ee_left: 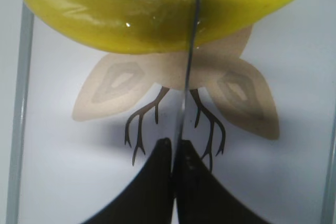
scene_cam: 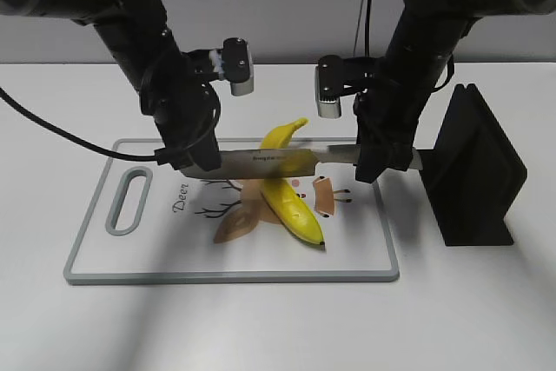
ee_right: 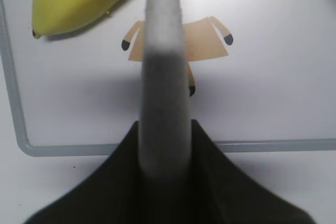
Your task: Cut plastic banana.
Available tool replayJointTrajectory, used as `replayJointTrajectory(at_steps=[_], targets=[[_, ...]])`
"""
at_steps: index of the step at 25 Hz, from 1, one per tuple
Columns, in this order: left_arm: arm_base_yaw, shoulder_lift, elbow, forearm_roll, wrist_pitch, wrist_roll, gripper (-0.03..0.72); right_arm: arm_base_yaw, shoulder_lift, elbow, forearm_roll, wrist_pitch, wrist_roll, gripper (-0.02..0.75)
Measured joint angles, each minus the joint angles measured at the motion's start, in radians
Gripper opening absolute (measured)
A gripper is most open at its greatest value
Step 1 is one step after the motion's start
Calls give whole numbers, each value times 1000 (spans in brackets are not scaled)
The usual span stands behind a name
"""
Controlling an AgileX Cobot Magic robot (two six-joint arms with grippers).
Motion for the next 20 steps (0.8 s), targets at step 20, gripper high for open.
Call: replayJointTrajectory(at_steps=[20], targets=[[4, 13, -8, -21, 8, 0, -9, -1, 7, -5, -9, -8, -5, 177]])
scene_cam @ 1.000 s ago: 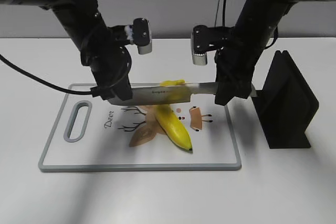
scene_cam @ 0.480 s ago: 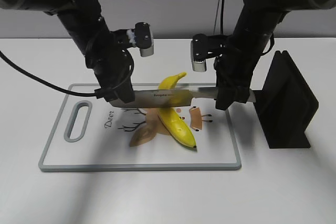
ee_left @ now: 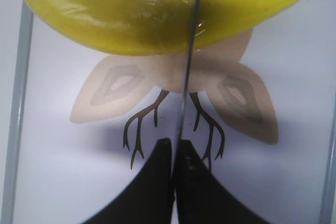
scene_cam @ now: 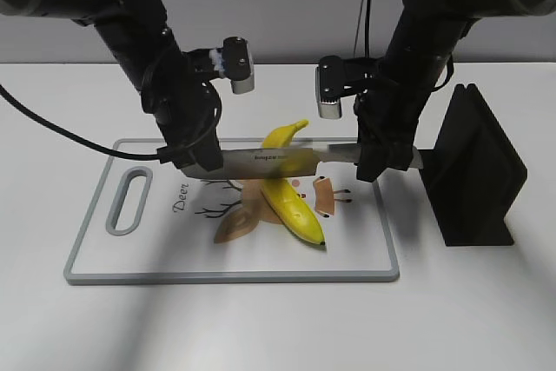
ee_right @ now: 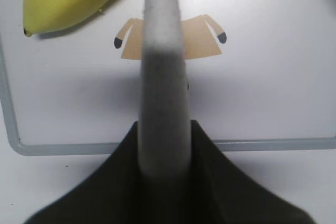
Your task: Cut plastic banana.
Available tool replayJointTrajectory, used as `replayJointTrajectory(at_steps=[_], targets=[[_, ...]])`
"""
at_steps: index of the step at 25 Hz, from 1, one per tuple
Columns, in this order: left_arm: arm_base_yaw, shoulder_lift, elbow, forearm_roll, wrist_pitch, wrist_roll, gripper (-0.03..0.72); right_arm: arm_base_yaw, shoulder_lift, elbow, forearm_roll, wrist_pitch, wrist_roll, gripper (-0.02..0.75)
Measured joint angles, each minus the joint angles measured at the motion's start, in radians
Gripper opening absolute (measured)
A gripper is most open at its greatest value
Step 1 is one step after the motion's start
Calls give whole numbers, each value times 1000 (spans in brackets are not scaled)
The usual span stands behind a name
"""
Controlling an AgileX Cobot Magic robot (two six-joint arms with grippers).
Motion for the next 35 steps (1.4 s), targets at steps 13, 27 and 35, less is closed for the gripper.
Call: replayJointTrajectory(at_steps=[13, 27, 35], targets=[[-4, -71, 11, 27, 1, -6, -9, 2, -37, -1, 4, 10, 18, 178], [-4, -268, 11, 31, 21, -9, -9, 3, -141, -193, -10, 218, 109, 197], [-5, -338, 11, -6, -3, -40, 206, 3, -201, -211, -10, 218, 123, 197]])
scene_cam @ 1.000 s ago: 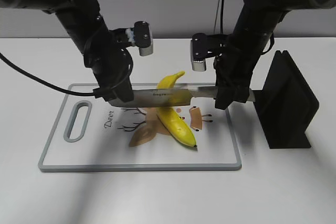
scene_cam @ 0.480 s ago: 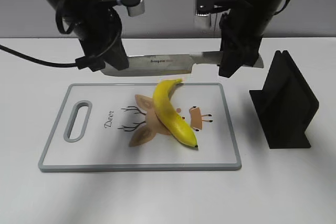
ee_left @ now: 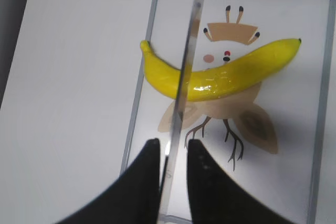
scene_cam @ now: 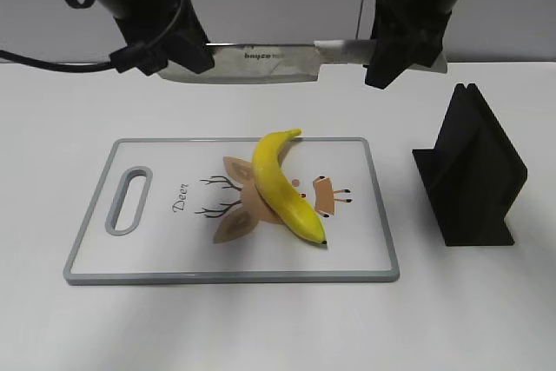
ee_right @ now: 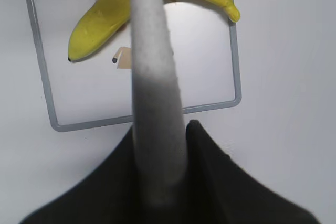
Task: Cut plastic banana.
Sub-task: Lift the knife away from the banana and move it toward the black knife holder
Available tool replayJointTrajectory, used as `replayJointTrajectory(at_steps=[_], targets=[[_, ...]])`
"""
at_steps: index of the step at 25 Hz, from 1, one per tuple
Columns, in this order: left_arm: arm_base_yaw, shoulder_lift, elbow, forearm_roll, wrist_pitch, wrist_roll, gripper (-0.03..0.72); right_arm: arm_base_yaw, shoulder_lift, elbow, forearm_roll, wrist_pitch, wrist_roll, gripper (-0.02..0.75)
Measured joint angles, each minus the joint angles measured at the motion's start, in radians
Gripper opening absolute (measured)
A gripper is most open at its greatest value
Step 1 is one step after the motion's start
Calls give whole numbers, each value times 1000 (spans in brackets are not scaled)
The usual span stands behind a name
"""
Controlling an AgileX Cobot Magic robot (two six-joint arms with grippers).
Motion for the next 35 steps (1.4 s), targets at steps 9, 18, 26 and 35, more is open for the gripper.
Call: replayJointTrajectory(at_steps=[9, 18, 26, 35], targets=[[-2, -91, 0, -23, -40, -154, 525, 6, -62, -1, -1, 1, 48, 185], [54, -236, 0, -47, -63, -380, 558, 5, -141, 48, -34, -10, 219, 174], [142, -287, 0, 25, -16, -570, 571, 5, -295, 182, -74, -10, 434, 174], [200, -305, 0, 299, 149, -837, 569, 5, -512, 427, -181, -118, 916, 174]])
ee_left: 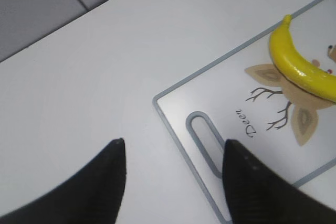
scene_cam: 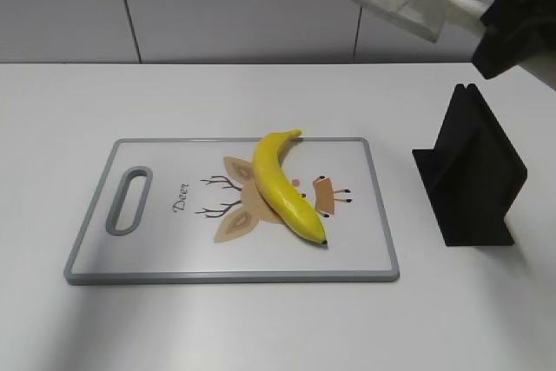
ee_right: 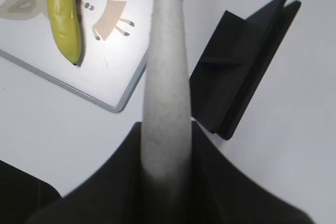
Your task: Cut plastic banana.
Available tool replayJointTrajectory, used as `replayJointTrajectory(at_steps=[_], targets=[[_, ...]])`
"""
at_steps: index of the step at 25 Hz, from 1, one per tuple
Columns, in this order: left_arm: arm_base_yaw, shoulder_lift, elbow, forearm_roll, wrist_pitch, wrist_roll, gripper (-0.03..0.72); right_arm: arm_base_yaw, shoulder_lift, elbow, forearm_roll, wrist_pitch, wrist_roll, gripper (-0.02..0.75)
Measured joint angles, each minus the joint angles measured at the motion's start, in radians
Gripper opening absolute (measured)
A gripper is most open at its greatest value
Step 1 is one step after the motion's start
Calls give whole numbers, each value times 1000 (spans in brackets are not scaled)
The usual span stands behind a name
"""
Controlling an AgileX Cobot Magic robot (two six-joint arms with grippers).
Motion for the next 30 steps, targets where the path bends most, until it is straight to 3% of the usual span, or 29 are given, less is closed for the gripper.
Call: replayJointTrajectory(at_steps=[6, 12, 16, 30], targets=[[11, -87, 31, 81, 15, -138, 564, -1, -76, 150, -31, -44, 215, 174], [11, -252, 248, 181, -23, -234, 557, -1, -152, 271, -106, -86, 403, 174], [11, -408, 379, 189, -49, -243, 554, -1, -197, 310, -190, -91, 494, 174], [11, -975, 788, 159, -10, -246, 552, -1, -203, 452, -224, -206, 594, 174]])
